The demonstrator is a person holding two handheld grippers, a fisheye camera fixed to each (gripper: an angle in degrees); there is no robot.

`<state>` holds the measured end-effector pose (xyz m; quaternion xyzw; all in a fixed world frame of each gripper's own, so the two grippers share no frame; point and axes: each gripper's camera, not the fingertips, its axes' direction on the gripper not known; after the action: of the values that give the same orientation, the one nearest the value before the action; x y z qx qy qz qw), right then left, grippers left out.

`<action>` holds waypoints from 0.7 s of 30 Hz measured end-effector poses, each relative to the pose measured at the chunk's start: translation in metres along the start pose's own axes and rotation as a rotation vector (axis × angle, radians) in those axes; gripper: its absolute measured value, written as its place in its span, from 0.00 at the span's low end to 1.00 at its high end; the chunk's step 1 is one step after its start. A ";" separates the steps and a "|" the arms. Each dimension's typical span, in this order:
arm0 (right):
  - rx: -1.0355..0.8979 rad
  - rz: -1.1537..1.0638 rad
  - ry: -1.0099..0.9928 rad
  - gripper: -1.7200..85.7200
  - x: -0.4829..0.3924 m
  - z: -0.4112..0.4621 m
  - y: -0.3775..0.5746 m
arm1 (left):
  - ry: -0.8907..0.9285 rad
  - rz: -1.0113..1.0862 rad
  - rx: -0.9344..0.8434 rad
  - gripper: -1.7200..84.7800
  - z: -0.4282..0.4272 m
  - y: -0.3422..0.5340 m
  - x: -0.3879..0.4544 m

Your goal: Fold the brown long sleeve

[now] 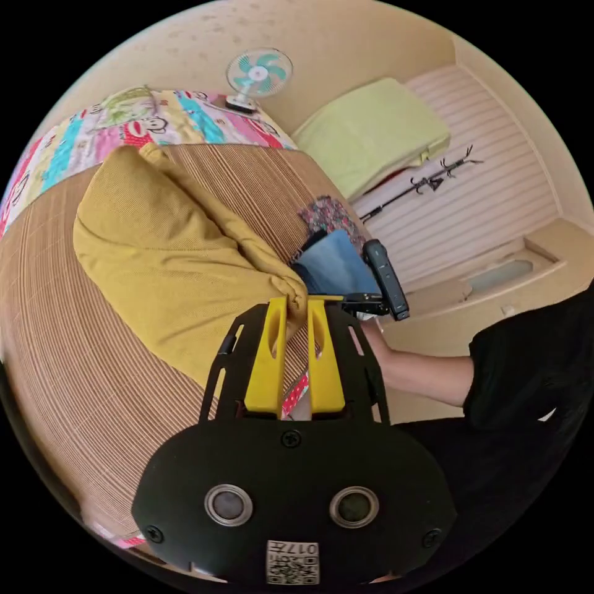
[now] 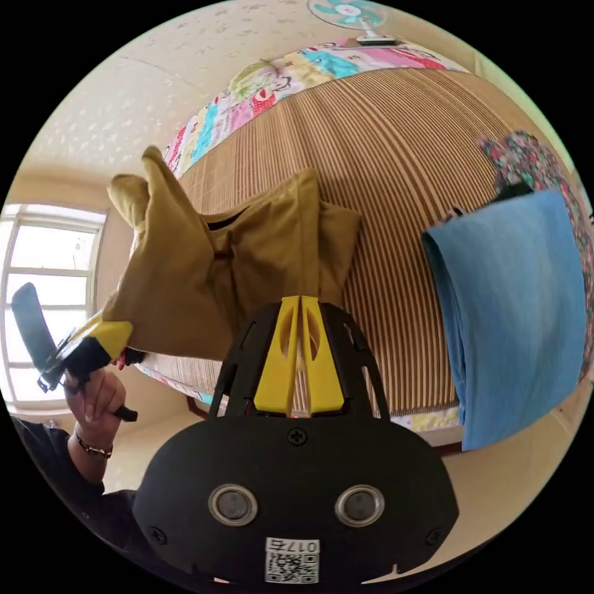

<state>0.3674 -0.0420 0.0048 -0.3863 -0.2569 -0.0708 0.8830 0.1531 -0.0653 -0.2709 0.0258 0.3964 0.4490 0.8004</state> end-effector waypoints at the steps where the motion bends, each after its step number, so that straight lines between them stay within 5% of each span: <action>1: -0.020 0.026 -0.010 0.03 0.011 -0.001 0.008 | 0.007 0.019 -0.055 0.12 0.016 0.001 0.006; 4: -0.098 0.125 -0.092 0.04 0.053 0.000 0.048 | 0.042 -0.028 -0.054 0.14 0.040 0.021 0.010; 8: -0.147 0.217 -0.395 0.09 0.078 0.014 0.086 | 0.017 -0.423 0.104 0.17 0.025 0.072 -0.055; 12: -0.119 0.391 -0.753 0.17 0.083 0.044 0.100 | 0.088 -0.782 -0.055 0.16 0.070 0.117 -0.136; 21: 0.053 0.620 -1.053 0.24 0.074 0.099 0.070 | 0.362 -0.658 -0.220 0.06 0.092 0.123 -0.085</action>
<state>0.4139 0.0830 0.0536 -0.4040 -0.5363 0.3962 0.6263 0.1036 -0.0260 -0.1074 -0.2683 0.4677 0.2056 0.8167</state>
